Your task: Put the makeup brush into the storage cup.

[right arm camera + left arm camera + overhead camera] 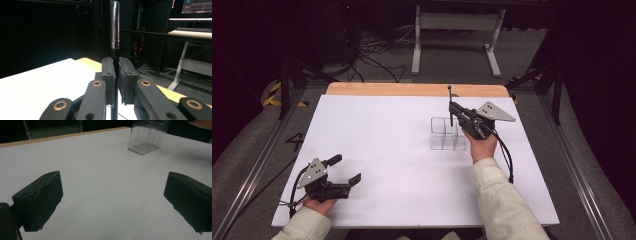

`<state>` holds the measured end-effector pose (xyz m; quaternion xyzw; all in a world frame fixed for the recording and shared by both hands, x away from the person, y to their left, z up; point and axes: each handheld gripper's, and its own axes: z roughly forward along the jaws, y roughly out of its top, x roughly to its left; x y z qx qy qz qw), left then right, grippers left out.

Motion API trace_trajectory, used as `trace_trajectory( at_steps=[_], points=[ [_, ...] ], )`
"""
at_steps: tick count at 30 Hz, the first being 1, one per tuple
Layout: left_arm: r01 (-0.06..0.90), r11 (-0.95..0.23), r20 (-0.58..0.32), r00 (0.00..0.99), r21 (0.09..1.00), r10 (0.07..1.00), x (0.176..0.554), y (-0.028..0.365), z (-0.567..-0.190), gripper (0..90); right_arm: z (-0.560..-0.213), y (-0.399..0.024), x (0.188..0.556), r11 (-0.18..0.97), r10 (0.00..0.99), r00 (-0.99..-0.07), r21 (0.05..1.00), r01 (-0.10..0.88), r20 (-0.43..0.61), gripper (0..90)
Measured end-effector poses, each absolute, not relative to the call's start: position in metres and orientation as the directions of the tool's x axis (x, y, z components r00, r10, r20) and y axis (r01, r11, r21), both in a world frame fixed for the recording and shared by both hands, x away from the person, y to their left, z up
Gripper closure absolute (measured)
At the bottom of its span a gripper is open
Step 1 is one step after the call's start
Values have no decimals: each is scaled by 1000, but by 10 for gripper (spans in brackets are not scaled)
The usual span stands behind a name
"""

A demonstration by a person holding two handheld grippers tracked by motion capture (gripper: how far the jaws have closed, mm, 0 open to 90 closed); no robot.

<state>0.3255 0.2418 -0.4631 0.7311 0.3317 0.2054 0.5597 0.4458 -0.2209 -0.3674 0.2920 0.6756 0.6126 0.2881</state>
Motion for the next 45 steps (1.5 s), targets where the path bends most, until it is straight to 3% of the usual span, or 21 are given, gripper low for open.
trace_trajectory(
  at_steps=[37, 38, 41, 43, 45],
  points=[
    [256, -154, -71, 695, 954, 715, 325, 242, -463, 28, -402, -227, 448, 76, 751, -660, 990, 120, 23, 829],
    [256, -154, -71, 696, 954, 715, 325, 242, -463, 28, -402, -227, 448, 74, 750, -661, 990, 120, 24, 818],
    [258, -156, -72, 697, 953, 714, 325, 242, -463, 28, -401, -227, 448, 60, 753, -657, 990, 129, 41, 659],
    [257, -154, -72, 695, 954, 715, 325, 242, -463, 28, -400, -229, 447, 25, 758, -648, 988, 152, 81, 482],
    [257, -154, -72, 695, 954, 715, 325, 242, -463, 28, -399, -230, 446, 13, 754, -651, 988, 157, 93, 450]
  ],
)
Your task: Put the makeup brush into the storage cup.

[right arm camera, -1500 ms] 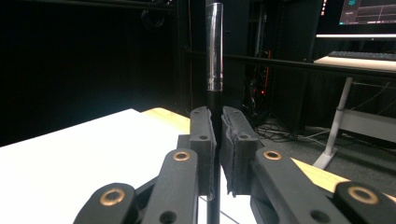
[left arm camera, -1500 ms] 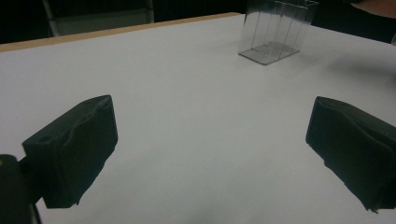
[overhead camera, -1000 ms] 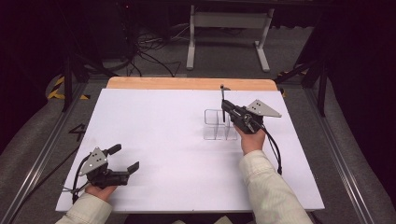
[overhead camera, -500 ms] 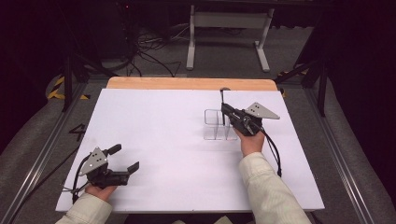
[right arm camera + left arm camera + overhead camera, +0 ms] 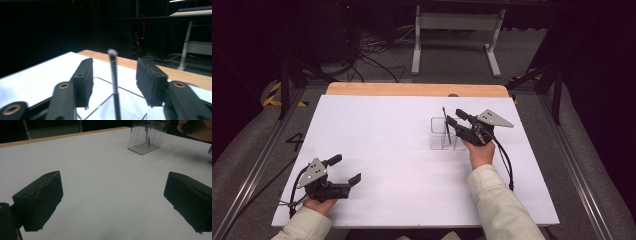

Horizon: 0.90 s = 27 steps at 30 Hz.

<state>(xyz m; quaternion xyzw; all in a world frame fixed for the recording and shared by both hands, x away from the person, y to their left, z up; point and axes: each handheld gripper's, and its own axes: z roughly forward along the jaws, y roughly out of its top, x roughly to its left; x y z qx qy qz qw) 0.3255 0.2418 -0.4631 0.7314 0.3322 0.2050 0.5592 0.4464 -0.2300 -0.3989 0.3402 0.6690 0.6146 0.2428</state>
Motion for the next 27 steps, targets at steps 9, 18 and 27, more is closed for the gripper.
trace_trajectory(
  at_steps=[9, 18, 27],
  points=[
    [258, -152, -74, 694, 954, 716, 326, 242, -463, 28, -388, -238, 438, -5, 746, -657, 988, 154, 107, 156],
    [260, -153, -74, 694, 953, 716, 326, 242, -463, 26, -378, -246, 425, -2, 721, -684, 987, 158, 111, 67],
    [256, -157, -70, 699, 954, 712, 326, 243, -462, 19, -366, -255, 405, 42, 687, -724, 990, 138, 72, 22]
  ],
)
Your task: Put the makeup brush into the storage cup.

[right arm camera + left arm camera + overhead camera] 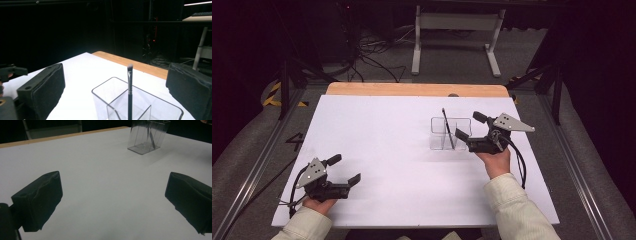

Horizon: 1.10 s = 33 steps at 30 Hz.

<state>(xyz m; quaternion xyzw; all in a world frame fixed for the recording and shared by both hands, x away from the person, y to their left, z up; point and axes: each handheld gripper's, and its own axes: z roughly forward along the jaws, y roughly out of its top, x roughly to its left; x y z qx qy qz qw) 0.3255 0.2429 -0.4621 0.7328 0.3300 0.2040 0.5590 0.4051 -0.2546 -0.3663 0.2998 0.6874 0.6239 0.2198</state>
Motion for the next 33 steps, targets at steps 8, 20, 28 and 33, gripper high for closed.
trace_trajectory(
  at_steps=[8, 20, 28, 33],
  points=[
    [250, -155, -74, 715, 956, 695, 326, 244, -462, 11, -363, -259, 387, 85, 654, -755, 989, 124, 39, 5],
    [264, -141, -101, 729, 954, 677, 327, 244, -462, 4, -368, -269, 368, 133, 635, -772, 984, 121, 9, 4],
    [255, -146, -96, 740, 956, 666, 327, 244, -462, 4, -377, -273, 360, 155, 630, -777, 979, 133, 6, 4],
    [262, -138, -108, 742, 955, 662, 326, 243, -462, 4, -383, -276, 355, 148, 637, -771, 980, 130, 6, 4]
  ],
)
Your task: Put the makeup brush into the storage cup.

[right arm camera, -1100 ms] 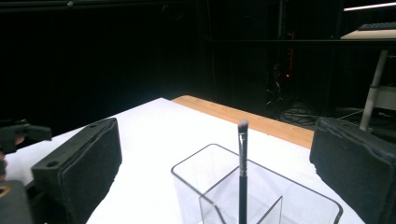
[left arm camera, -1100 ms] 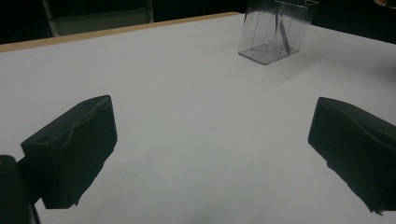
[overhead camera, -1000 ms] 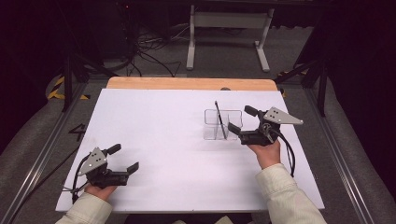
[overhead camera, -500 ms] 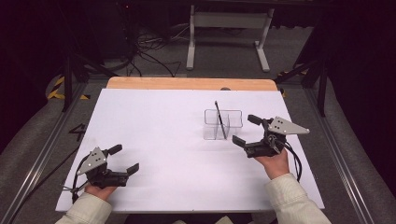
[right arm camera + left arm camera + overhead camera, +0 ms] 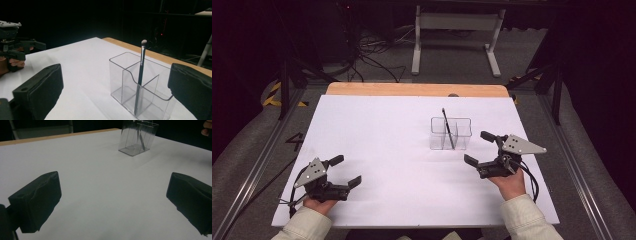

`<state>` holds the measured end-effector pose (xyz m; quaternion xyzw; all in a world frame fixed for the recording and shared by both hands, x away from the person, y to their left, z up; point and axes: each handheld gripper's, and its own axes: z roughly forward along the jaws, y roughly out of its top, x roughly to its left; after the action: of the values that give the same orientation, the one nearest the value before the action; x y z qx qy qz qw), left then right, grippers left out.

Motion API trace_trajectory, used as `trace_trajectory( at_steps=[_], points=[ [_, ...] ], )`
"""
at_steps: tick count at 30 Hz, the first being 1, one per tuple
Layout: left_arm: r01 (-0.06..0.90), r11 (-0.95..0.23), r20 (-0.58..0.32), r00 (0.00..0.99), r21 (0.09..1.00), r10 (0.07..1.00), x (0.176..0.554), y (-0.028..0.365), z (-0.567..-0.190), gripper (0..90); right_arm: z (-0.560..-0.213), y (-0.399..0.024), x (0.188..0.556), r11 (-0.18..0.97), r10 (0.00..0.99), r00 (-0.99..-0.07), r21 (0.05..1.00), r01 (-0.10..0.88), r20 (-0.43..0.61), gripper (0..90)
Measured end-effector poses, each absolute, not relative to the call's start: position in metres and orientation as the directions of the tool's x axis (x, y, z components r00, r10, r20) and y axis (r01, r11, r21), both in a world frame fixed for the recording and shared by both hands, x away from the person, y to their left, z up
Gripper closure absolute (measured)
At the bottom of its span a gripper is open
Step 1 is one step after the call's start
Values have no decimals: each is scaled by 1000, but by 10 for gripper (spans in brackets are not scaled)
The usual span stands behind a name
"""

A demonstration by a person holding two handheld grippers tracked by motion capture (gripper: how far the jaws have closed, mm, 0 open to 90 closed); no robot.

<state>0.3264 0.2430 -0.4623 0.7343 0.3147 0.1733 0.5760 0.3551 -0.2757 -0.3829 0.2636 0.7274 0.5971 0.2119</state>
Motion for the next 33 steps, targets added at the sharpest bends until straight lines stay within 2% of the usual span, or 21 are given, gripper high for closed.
trace_trajectory(
  at_steps=[33],
  points=[
    [261, -144, -107, 751, 955, 652, 326, 242, -462, 4, -441, -279, 337, 136, 637, -771, 982, 129, 13, 0]
  ],
)
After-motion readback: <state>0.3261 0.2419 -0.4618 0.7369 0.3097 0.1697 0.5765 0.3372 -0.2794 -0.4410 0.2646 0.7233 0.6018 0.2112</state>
